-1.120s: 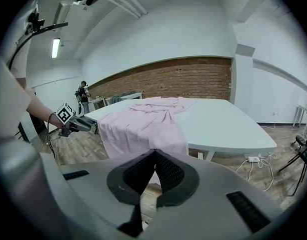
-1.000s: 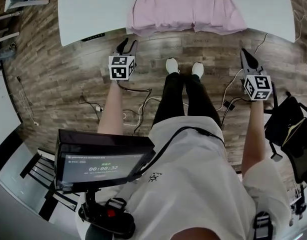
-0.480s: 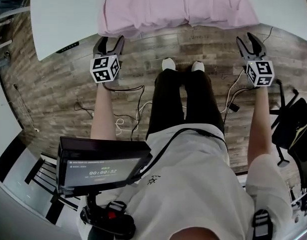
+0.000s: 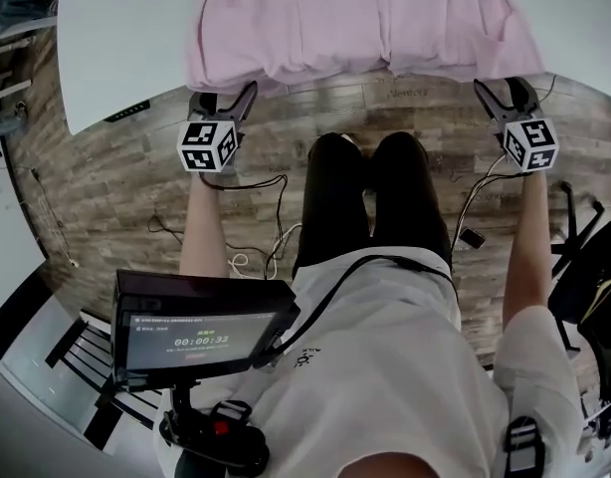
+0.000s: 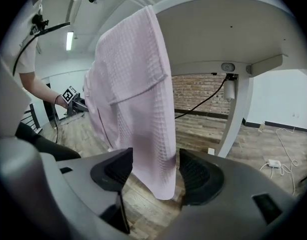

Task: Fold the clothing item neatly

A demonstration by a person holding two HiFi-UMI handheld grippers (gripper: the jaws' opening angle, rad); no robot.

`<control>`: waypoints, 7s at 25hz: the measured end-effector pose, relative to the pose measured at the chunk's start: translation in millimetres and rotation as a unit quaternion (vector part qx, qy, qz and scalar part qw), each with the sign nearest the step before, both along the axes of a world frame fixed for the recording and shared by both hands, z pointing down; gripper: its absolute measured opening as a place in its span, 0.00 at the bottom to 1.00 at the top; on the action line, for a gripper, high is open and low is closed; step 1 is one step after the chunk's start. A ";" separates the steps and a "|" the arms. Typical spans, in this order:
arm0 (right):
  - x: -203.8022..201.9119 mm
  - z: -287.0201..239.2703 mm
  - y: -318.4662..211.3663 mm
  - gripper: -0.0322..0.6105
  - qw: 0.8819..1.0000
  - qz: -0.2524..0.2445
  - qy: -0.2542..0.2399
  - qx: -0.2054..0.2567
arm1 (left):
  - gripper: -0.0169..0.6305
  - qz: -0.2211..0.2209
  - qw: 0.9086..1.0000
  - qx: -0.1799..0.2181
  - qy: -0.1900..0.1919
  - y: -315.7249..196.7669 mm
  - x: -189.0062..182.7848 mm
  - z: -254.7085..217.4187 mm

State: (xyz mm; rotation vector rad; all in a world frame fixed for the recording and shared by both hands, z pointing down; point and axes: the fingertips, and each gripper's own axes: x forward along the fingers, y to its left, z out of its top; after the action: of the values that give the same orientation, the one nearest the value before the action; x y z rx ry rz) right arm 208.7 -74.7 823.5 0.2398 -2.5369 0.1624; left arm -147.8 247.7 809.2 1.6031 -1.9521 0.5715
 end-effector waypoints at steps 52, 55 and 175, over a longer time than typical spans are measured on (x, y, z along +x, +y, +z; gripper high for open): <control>-57.8 -423.6 15.6 0.06 0.979 0.080 -0.130 0.135 | 0.05 0.050 0.982 0.177 -0.040 -33.7 -38.2 -397.2; -65.1 -431.5 -1.9 0.06 0.976 0.089 -0.130 0.148 | 0.05 0.045 0.981 0.186 -0.045 -48.2 -49.0 -402.6; -403.0 -297.5 -239.0 0.08 0.974 -0.209 -0.009 0.091 | 0.09 0.213 0.968 -0.009 -0.129 -445.9 -195.7 -261.3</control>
State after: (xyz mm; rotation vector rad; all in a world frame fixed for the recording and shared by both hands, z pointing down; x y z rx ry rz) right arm -194.2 -313.6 526.0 -0.2282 -2.5568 -0.2330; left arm -343.5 -198.2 547.9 2.0386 -1.7686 1.0074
